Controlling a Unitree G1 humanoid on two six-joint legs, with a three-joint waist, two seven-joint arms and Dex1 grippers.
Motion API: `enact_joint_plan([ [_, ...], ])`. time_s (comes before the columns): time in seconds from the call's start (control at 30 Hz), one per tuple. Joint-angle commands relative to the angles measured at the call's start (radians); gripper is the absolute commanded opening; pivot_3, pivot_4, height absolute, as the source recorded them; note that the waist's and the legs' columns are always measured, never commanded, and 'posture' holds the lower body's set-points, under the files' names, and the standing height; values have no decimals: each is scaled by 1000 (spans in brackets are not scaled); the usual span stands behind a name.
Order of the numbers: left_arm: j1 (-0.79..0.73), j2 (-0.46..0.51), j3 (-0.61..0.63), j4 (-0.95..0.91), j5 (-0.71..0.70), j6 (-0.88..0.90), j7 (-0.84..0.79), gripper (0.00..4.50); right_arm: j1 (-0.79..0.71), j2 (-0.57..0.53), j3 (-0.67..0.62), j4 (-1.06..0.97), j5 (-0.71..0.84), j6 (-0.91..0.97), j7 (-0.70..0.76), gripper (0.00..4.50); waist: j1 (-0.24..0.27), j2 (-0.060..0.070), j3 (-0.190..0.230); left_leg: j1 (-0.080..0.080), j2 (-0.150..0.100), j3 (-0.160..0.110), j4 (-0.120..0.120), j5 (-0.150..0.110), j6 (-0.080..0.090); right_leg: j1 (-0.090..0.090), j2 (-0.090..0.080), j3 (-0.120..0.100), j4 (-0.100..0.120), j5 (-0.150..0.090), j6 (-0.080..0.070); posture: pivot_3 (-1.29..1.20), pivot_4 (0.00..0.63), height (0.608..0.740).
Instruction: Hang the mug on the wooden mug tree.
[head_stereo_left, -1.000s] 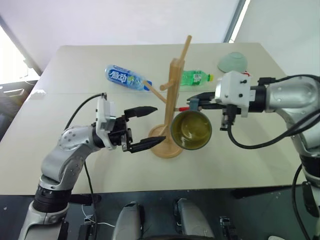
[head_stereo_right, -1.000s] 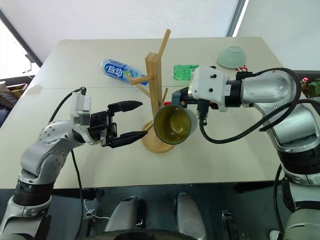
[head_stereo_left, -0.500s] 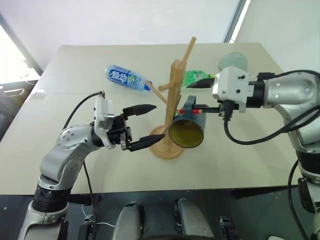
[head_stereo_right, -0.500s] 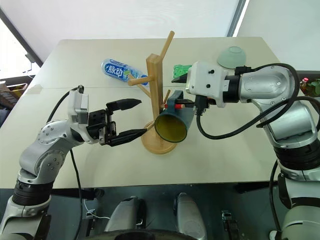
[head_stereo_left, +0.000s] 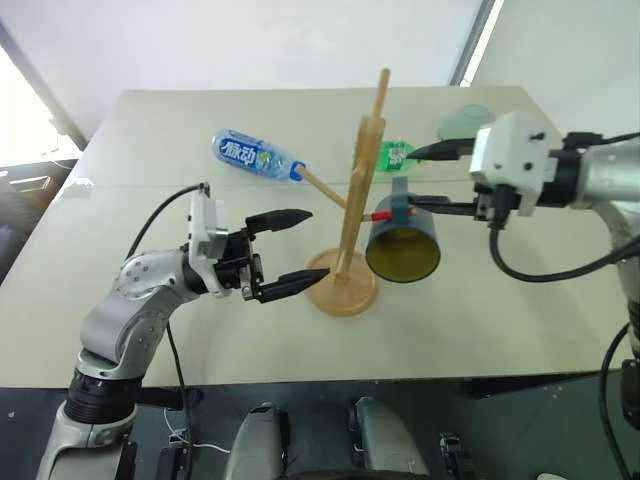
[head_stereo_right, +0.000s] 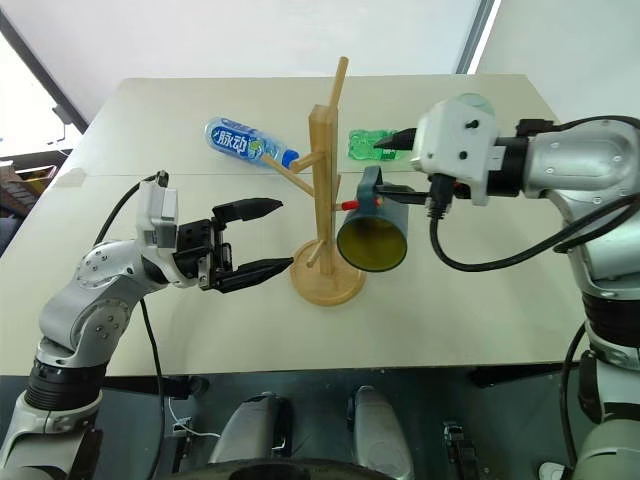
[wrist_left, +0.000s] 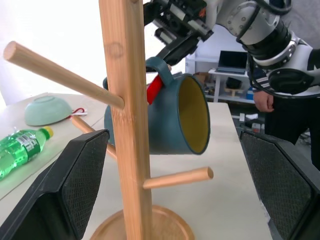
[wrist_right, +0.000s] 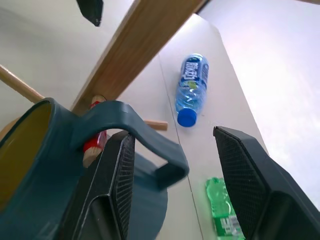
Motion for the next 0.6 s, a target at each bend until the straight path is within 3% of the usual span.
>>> enact_joint_plan([
  [0.03, 3, 1, 34, -2, -14, -7, 6, 4500, 18, -14, -72, -21, 40, 8, -14, 2538, 0, 0, 0, 0, 0, 0, 0, 0, 0, 0, 0, 0, 0, 0, 0, 0, 150, 740],
  [0.27, -4, 4, 37, 14, -7, -15, 6, 4500, 53, -14, -85, -15, 46, 0, -23, 2538, -1, 0, 0, 1, 0, 0, 0, 0, 0, 0, 1, 0, 1, 0, 0, 0, 150, 740],
  [0.43, 35, -9, 86, 57, 34, -31, 92, 4500, 149, 22, -231, 24, 162, 76, -56, 2538, 1, 0, 0, 0, 0, 0, 0, 0, 0, 0, 0, 0, 0, 0, 0, 0, 150, 740],
  [0.6, 116, -57, 143, 128, 125, -61, 247, 4500, 355, 151, -366, 103, 249, 90, -112, 2538, 1, -3, -1, 1, 0, -1, 0, 0, 0, 3, 0, 0, -1, 0, 0, 0, 150, 740],
])
